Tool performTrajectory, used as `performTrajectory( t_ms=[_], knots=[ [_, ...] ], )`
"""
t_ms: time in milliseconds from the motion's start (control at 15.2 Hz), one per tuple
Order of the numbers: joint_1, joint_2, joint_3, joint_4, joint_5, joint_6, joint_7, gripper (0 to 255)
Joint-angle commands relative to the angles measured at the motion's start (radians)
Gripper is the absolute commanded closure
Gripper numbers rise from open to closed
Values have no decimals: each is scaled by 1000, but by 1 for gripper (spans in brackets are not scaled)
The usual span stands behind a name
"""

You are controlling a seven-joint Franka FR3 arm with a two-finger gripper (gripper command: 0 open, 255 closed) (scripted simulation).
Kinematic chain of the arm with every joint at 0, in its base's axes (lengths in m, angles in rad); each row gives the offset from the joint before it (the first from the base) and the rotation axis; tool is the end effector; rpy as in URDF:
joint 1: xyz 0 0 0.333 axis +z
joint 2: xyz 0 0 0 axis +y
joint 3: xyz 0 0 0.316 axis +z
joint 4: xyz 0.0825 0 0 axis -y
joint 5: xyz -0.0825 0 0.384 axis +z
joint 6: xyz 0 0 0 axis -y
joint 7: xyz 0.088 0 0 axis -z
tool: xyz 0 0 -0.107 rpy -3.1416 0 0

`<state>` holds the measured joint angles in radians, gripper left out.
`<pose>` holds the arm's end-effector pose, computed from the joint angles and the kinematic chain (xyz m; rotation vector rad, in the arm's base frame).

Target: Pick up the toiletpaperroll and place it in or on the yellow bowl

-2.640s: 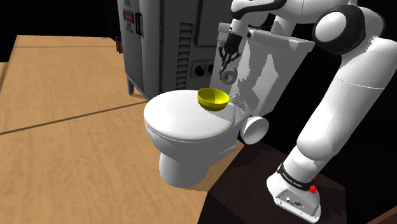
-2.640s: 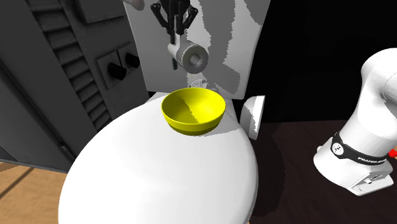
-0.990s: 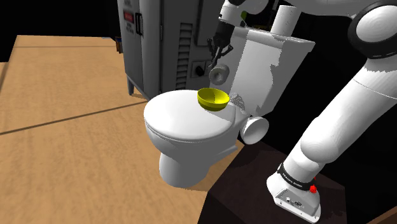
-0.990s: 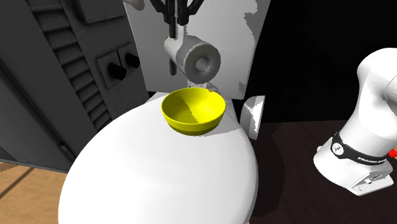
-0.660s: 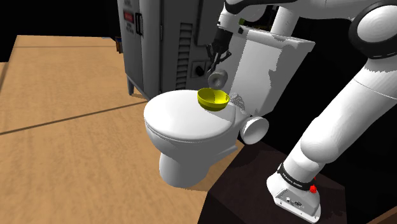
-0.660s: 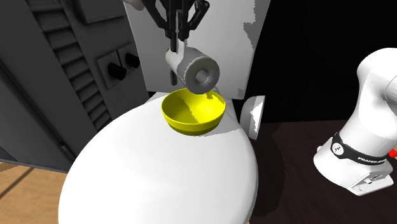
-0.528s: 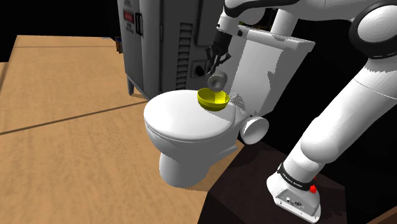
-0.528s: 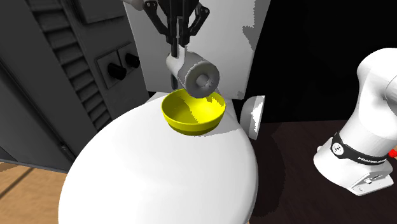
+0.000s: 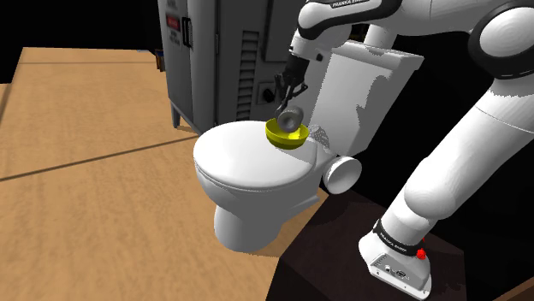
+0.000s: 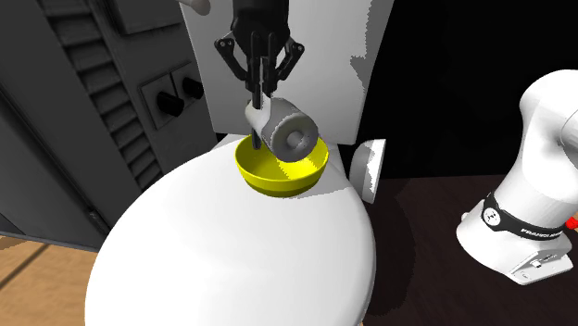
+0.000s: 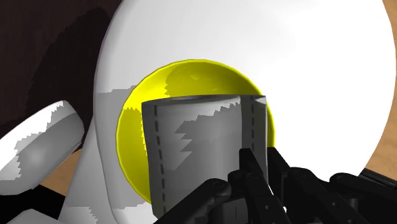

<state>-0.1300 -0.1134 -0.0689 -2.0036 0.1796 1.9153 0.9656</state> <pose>0.5196 -0.0930 0.5103 -2.4295 1.7032 0.0650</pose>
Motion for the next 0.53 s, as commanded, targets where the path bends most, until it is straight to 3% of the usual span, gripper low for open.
performTrajectory(
  t_ms=[0, 396, 462],
  knots=[
    [0, 2, -1, -9, 1, 12, -3, 255],
    [0, 2, -1, -9, 1, 12, -3, 255],
    [0, 2, -1, -9, 1, 12, -3, 0]
  ],
)
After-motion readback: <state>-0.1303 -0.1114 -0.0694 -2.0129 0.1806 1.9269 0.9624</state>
